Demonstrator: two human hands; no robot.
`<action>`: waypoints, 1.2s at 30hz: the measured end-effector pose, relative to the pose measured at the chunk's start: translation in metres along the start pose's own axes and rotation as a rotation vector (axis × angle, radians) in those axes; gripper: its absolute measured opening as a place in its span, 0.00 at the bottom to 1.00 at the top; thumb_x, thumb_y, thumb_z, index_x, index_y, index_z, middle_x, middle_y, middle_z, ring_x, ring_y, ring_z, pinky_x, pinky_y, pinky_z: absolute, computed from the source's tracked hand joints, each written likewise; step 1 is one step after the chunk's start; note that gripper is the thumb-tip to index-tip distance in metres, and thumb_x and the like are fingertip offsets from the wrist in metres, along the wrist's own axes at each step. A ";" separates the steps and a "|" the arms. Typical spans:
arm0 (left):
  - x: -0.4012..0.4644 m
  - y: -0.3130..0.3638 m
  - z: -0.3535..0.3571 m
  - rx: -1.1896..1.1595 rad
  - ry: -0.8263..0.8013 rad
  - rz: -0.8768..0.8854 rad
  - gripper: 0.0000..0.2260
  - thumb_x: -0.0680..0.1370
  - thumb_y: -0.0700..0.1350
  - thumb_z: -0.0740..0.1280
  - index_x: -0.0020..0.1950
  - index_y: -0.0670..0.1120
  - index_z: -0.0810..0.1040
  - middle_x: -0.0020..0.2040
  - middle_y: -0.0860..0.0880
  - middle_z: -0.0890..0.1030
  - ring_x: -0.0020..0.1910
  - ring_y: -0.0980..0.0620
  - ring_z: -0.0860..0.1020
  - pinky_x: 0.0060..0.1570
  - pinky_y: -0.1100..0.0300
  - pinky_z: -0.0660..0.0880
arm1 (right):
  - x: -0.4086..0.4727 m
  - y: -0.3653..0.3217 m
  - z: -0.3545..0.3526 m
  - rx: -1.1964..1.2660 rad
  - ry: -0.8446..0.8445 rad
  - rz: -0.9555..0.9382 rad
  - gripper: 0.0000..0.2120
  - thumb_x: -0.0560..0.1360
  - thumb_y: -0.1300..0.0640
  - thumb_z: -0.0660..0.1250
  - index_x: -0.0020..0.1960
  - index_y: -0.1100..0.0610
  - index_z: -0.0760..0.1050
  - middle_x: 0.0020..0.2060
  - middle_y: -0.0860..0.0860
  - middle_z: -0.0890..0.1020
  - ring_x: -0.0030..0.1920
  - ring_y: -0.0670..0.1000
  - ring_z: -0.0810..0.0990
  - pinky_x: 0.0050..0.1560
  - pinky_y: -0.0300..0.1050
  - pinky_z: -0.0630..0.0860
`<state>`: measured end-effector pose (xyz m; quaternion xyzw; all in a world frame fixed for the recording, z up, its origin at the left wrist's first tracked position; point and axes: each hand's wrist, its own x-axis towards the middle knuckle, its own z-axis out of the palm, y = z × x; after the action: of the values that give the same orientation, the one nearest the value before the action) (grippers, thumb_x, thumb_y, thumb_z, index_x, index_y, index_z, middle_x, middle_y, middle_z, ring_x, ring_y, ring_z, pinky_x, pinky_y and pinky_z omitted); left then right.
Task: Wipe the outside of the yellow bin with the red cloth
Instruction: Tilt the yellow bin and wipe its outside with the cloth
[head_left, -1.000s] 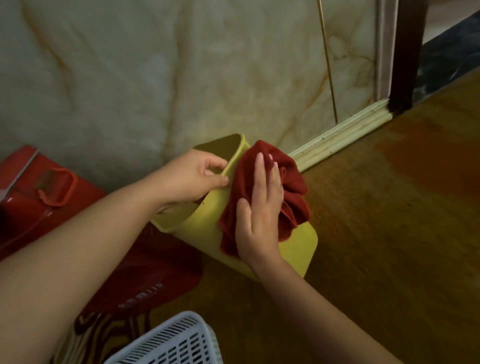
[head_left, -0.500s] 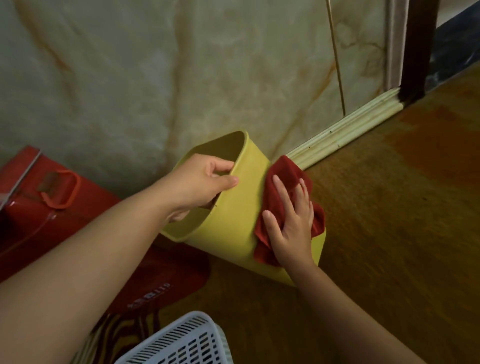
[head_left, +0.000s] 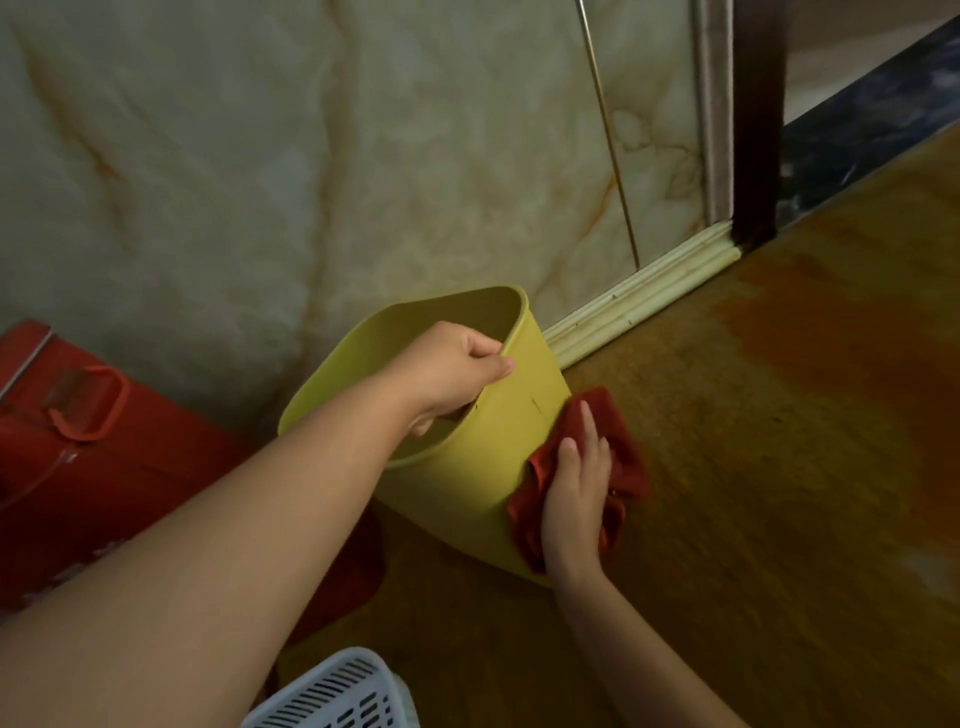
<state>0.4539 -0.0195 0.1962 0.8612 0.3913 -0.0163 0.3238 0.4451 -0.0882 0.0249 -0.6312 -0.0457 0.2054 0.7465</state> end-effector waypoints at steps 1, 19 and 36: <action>-0.001 -0.003 -0.001 -0.012 -0.010 -0.005 0.10 0.73 0.48 0.66 0.52 0.47 0.79 0.49 0.51 0.75 0.48 0.50 0.74 0.45 0.53 0.68 | -0.005 -0.010 0.002 0.007 -0.047 -0.096 0.19 0.78 0.43 0.48 0.68 0.30 0.54 0.74 0.40 0.53 0.74 0.42 0.46 0.73 0.50 0.46; -0.002 -0.031 -0.052 -0.193 0.090 -0.123 0.18 0.77 0.44 0.61 0.65 0.42 0.70 0.59 0.43 0.78 0.57 0.48 0.76 0.61 0.50 0.70 | -0.009 -0.004 0.031 -0.138 -0.168 -0.303 0.16 0.78 0.45 0.49 0.63 0.31 0.59 0.70 0.35 0.57 0.74 0.39 0.46 0.74 0.58 0.45; -0.036 -0.084 -0.074 0.719 0.105 0.444 0.16 0.71 0.50 0.68 0.29 0.47 0.66 0.22 0.53 0.66 0.23 0.58 0.67 0.28 0.60 0.64 | 0.056 0.024 0.012 -0.265 -0.118 -0.243 0.20 0.76 0.41 0.46 0.67 0.31 0.56 0.74 0.50 0.62 0.74 0.50 0.53 0.72 0.58 0.51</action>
<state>0.3548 0.0389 0.2192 0.9824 0.1818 -0.0378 -0.0216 0.4864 -0.0543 -0.0061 -0.7007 -0.1920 0.1427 0.6722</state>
